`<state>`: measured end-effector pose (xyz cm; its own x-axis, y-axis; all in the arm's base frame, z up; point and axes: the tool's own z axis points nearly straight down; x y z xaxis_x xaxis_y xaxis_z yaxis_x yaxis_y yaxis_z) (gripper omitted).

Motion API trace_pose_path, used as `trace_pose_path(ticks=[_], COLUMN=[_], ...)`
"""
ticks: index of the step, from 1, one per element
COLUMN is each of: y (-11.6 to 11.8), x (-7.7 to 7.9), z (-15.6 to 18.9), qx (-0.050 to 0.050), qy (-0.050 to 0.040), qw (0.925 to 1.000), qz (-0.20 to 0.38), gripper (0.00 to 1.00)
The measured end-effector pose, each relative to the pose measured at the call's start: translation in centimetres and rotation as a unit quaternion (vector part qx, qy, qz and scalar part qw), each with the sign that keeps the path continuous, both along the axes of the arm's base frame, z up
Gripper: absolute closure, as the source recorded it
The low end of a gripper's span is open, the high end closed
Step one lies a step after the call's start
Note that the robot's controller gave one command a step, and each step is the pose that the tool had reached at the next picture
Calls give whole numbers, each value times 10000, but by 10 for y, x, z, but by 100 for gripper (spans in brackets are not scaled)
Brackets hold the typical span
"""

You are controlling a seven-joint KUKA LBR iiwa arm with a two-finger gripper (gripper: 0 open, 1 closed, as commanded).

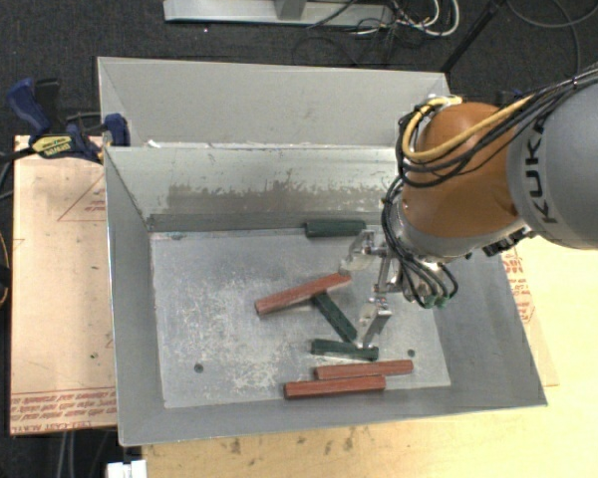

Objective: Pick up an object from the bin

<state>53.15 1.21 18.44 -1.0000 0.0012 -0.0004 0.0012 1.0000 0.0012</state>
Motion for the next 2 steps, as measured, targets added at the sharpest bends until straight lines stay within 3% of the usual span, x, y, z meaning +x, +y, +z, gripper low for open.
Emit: trace_pose_path(ticks=[1,2], y=[0,27], x=[0,16], z=[0,-100], qx=[0,8], qy=[0,8], qw=[10000,10000], qz=[0,43], gripper=[0,100])
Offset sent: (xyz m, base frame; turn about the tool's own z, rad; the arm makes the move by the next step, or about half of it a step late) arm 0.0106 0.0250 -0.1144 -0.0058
